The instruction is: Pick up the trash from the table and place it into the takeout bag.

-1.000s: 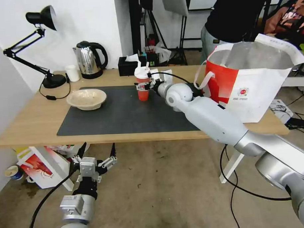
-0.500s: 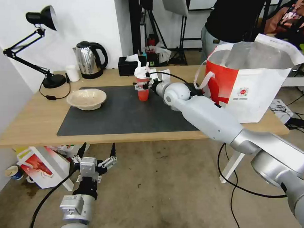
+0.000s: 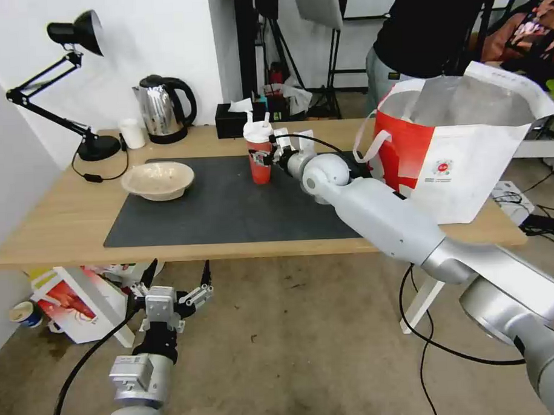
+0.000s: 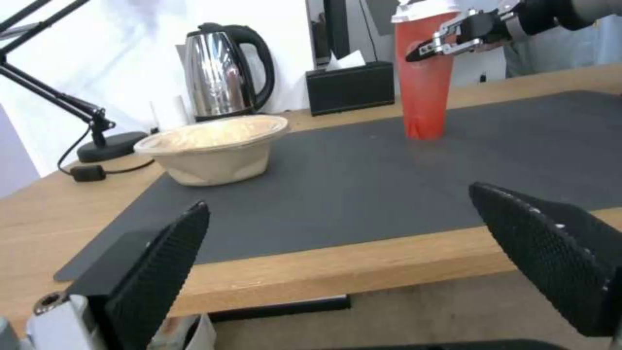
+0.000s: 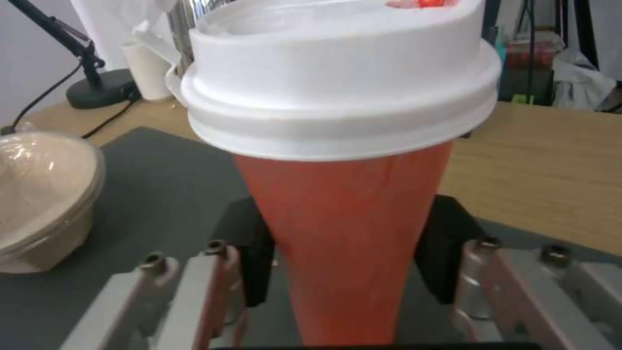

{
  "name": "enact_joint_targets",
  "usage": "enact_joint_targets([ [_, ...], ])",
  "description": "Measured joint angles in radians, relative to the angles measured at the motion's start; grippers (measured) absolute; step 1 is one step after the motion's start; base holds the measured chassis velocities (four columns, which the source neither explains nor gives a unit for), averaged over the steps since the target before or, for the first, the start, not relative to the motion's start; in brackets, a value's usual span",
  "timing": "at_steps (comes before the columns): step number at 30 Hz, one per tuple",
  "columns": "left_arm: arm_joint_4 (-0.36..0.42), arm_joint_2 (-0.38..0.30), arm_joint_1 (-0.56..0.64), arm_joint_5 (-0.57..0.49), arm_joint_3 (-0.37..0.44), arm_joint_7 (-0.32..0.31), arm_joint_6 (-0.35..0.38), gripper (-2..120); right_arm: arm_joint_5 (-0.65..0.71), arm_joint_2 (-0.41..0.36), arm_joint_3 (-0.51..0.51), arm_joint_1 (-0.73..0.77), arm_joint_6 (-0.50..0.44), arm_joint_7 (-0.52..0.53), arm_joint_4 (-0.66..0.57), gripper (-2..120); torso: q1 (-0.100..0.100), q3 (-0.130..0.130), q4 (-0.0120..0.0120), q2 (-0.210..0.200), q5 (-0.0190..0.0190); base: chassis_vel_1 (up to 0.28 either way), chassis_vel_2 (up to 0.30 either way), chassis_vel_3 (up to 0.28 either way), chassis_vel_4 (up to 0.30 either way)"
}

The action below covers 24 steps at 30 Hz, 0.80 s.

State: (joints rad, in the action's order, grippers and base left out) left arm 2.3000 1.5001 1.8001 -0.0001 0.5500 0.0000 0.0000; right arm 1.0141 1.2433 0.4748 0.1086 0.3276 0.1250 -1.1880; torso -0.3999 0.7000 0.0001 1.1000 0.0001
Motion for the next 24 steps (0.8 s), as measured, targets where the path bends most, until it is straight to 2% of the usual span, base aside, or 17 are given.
enact_joint_targets([
  [3,0.000,0.000,0.000,0.000,0.000,0.000,0.000,100,0.001,-0.009,0.000,0.003,0.000,-0.002,-0.012,32,0.000,0.000,-0.0001,0.000,0.0000,0.000,0.000,0.000,0.000],
  [12,0.000,0.000,0.000,0.000,0.000,0.000,0.000,100,0.016,-0.038,-0.012,-0.006,0.001,-0.004,-0.058,14,0.000,0.000,-0.0001,0.000,0.0000,0.000,0.000,0.000,0.000],
  [16,0.000,0.000,0.000,0.000,0.000,0.000,0.000,100,0.033,-0.057,-0.036,-0.016,0.003,0.002,-0.093,9,0.000,0.000,-0.0002,0.000,0.0000,0.000,0.000,0.000,0.000],
  [24,0.000,0.000,0.000,0.000,0.000,0.000,0.000,100,0.080,-0.101,-0.074,-0.061,0.012,0.029,-0.179,9,0.000,0.000,-0.0001,0.000,-0.0001,0.000,0.000,0.000,0.000],
])
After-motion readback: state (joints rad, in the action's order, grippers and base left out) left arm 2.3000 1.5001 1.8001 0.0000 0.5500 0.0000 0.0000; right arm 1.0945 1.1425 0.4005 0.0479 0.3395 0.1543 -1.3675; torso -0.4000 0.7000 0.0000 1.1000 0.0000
